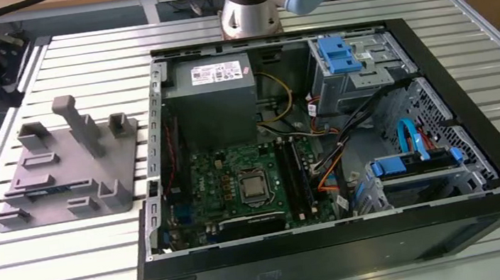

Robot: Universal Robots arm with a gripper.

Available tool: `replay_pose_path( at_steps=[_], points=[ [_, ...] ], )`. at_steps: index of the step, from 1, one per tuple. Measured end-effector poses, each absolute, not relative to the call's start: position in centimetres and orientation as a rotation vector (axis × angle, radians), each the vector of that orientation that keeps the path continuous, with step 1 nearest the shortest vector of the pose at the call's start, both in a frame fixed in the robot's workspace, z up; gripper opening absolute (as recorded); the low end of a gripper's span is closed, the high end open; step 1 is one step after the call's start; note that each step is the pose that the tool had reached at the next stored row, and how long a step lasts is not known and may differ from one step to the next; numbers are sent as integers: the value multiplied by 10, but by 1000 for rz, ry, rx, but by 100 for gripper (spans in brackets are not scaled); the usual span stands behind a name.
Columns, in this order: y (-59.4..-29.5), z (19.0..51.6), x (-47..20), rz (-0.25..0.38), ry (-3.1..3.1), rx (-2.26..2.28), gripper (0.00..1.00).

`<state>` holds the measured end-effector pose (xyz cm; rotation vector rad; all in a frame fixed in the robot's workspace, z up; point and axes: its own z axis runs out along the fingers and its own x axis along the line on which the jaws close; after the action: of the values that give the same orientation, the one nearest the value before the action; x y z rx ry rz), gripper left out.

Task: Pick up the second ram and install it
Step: 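Reach for the second ram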

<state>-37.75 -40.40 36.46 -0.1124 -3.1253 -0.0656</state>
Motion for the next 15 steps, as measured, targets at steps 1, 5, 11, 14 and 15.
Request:
replay_pose_path(
  at_steps=[1,5,11,14,15],
  points=[
    [-405,364,-380,-65,-3125,-111,10],
    [-408,359,-387,-65,-3125,-109,10],
    [-410,353,-394,-66,-3125,-107,10],
    [-411,350,-396,-65,-3125,-107,10],
    [-411,350,-397,-66,-3125,-107,10]
  ],
)
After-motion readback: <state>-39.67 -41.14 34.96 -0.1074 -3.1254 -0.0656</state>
